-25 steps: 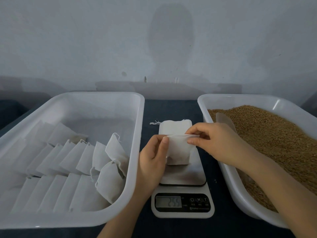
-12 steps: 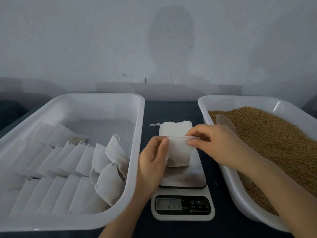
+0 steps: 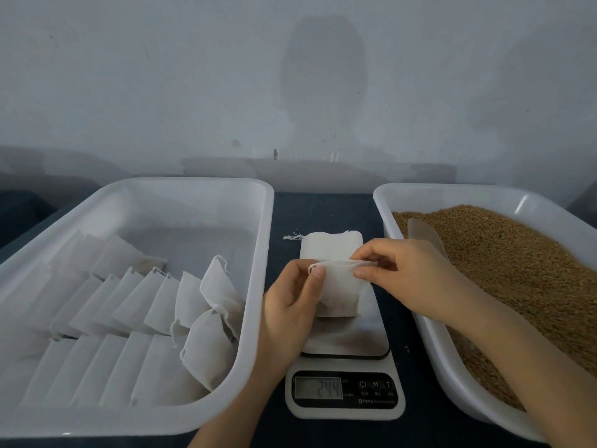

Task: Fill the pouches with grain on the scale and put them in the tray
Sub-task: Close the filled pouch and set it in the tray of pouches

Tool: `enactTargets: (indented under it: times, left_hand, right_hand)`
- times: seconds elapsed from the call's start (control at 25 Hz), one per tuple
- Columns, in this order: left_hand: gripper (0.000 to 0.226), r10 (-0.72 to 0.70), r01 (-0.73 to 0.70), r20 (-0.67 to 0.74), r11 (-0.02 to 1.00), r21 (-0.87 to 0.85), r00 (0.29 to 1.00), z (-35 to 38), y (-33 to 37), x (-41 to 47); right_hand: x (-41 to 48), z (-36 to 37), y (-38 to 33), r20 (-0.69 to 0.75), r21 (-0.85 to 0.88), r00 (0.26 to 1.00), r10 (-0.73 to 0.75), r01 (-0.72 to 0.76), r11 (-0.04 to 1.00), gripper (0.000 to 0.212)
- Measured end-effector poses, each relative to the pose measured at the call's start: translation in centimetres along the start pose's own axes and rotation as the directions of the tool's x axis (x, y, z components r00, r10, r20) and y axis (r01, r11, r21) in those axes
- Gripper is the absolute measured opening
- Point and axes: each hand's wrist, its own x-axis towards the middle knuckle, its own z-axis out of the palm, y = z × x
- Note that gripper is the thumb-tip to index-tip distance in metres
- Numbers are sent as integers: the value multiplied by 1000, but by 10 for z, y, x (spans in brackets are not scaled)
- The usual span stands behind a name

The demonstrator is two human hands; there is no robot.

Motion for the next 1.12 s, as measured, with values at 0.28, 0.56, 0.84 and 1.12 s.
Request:
enactTargets:
  times: [0.28,0.56,0.84,1.12]
  left_hand:
    - [18,7,1,-58,990,144,998,12,20,-8]
    - [29,51,-5,-132,946,324,990,-1,78,-21]
    - [22,-179,158,-4,854,495,984,-46,119,-22]
    - [19,-205,272,-193,855,441,960,-128,116,28]
  right_hand:
    - [-2,-5,-13,-66,54,993,-100,104,993,17]
    - [-5,-12,-22,115,415,993,-20,-30,909,33]
    - [-10,-1,-32,163,443,985,-63,-16,896,22]
    - [-6,-4,-24,-1,434,999,50,-45,900,9]
